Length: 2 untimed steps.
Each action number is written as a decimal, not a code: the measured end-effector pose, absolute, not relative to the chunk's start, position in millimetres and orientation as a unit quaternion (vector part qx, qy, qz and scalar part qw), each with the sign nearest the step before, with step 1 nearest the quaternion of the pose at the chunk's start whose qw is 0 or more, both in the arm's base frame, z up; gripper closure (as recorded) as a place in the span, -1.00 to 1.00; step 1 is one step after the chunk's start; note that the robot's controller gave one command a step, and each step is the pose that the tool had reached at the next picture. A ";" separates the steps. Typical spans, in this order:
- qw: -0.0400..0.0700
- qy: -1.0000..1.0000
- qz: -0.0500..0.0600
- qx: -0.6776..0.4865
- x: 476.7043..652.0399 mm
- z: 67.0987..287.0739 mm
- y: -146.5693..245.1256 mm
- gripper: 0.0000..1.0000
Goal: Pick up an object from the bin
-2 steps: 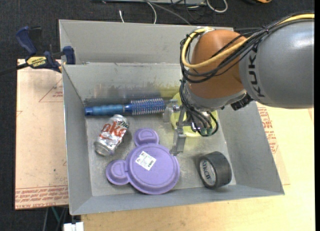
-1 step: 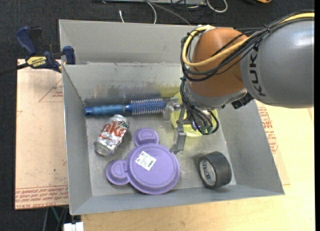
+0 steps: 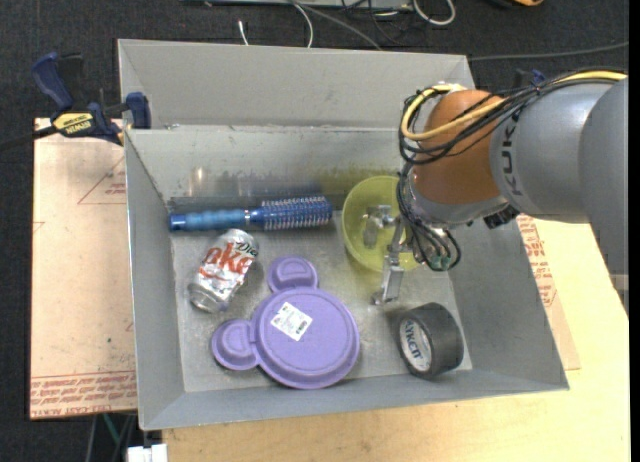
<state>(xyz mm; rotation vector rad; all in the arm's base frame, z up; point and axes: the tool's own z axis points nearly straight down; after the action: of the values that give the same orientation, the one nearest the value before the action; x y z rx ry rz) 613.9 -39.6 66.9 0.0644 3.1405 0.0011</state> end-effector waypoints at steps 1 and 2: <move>0.006 1.000 0.002 0.008 605.9 144.1 -42.9 -1.00; -0.006 0.998 0.001 0.062 630.7 98.3 -40.7 -1.00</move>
Offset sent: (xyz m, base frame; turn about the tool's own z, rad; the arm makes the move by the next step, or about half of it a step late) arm 0.0167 -0.0020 0.0331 0.0849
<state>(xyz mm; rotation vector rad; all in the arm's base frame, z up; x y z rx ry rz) 630.7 -40.7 98.3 0.1967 3.1468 0.0047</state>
